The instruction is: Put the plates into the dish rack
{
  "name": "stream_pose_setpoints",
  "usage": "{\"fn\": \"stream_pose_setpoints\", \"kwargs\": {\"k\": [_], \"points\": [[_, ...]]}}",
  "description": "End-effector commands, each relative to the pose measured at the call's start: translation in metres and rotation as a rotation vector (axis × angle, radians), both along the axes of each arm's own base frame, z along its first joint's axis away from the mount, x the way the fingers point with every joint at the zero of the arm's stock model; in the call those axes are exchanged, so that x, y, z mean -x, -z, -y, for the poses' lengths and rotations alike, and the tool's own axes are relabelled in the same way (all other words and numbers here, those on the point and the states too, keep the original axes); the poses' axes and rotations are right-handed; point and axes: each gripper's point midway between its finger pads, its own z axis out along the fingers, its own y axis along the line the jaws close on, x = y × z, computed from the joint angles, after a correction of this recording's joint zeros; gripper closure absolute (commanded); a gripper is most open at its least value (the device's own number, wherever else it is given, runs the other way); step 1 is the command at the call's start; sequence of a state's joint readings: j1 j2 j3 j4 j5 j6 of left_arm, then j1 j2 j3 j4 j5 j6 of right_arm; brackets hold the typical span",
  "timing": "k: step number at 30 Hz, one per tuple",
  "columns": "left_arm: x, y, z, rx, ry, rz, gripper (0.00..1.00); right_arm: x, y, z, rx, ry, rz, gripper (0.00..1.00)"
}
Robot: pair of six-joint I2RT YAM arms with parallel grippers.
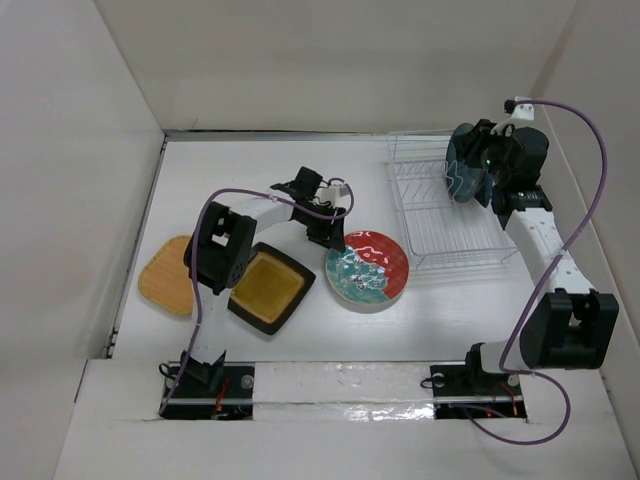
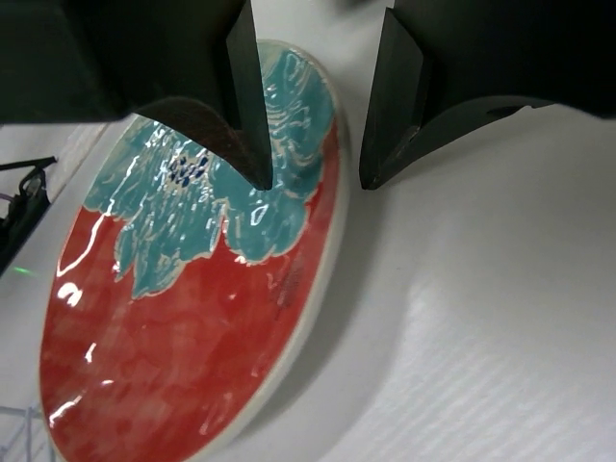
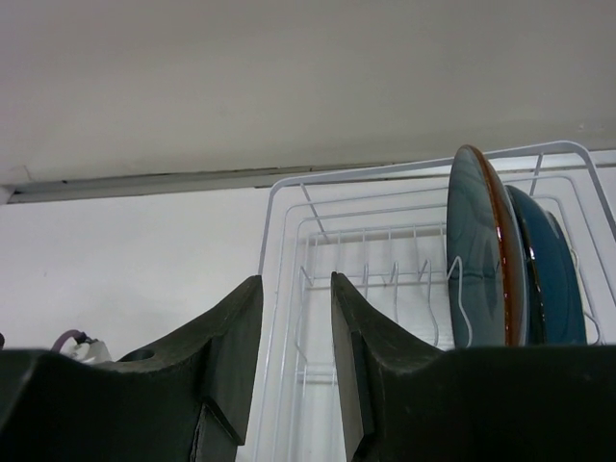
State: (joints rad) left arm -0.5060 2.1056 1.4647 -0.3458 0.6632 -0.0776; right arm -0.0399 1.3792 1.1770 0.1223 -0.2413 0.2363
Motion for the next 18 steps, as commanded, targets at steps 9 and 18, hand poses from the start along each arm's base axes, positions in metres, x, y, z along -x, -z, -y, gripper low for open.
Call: {"fn": "stream_pose_setpoints", "kwargs": {"k": [9, 18], "points": [[0.050, 0.039, 0.001, -0.054, 0.093, -0.143, 0.67, -0.008, -0.011, -0.003, -0.007, -0.024, 0.043, 0.59], [0.044, 0.028, -0.011, -0.107, 0.052, -0.066, 1.00, -0.002, -0.017, 0.006, -0.006, -0.005, 0.060, 0.59]]}}
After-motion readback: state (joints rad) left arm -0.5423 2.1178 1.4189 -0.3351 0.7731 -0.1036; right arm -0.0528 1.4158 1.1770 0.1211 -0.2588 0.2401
